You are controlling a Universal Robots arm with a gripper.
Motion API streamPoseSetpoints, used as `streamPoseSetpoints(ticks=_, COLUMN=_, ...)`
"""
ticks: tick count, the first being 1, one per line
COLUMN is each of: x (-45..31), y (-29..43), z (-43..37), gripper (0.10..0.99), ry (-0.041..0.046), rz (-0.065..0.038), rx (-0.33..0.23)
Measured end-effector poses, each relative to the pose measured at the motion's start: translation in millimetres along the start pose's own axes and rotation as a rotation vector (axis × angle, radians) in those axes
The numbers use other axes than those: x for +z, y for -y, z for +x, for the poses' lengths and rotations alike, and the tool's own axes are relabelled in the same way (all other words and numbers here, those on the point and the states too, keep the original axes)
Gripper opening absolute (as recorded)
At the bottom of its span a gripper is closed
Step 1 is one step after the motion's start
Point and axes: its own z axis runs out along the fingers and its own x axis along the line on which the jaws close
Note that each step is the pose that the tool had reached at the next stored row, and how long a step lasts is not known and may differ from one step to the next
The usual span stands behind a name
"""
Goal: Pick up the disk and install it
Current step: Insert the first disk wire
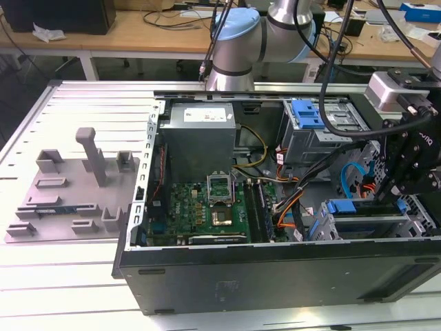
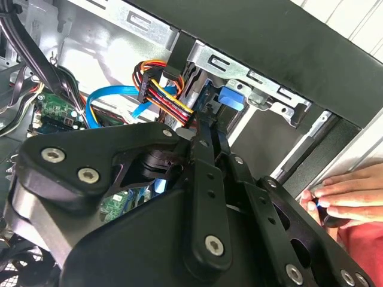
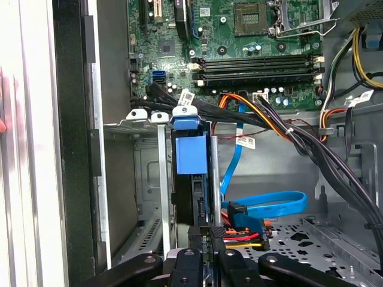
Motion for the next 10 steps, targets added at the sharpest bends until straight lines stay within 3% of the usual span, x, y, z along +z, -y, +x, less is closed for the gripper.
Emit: streamPoseSetpoints(ticks=10, x=3.0, y=-0.2, z=-0.2, gripper=0.165, ry=-0.0002, rz=0.000, rx=0.000)
